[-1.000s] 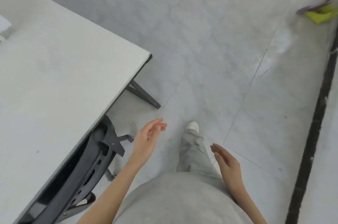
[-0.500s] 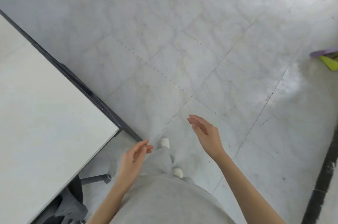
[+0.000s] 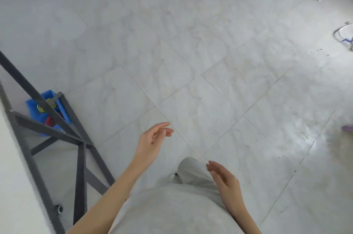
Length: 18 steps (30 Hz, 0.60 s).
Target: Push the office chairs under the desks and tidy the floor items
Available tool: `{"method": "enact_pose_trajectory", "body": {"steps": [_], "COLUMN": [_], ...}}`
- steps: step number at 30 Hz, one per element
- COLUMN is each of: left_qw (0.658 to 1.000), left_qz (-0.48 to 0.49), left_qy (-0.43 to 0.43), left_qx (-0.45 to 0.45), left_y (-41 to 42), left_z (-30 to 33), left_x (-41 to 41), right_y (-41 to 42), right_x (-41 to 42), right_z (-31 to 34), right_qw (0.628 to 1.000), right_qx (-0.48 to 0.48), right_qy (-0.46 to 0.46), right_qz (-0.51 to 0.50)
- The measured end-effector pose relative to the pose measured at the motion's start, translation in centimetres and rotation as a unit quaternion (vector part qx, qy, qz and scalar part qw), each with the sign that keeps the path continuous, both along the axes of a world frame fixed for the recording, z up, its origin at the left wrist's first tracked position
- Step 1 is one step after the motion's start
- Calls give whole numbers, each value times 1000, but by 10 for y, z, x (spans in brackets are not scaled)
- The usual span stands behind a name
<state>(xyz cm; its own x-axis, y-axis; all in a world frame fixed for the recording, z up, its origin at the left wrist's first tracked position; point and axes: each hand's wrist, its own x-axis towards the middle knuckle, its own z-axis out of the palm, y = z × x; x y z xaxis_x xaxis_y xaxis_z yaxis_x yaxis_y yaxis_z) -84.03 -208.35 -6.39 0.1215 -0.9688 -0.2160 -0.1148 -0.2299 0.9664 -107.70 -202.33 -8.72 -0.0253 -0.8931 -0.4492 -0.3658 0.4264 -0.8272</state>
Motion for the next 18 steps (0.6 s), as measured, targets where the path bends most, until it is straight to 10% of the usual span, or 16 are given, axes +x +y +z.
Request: {"method": "enact_pose_trajectory", "body": {"steps": [9, 18], "left_qw": [991, 908], "left_qz": [131, 408], "left_qy": [-7, 16], "left_qx": [35, 93], "left_y": [-190, -298], "left_z": [-23, -25], "left_x": [75, 178], "right_y": [-298, -584], "right_x": [85, 294], "right_z": [-18, 28], "right_qw": [991, 919], "right_qx": [-14, -39], "right_qy": [-6, -64], "right_qz": [135, 386]}}
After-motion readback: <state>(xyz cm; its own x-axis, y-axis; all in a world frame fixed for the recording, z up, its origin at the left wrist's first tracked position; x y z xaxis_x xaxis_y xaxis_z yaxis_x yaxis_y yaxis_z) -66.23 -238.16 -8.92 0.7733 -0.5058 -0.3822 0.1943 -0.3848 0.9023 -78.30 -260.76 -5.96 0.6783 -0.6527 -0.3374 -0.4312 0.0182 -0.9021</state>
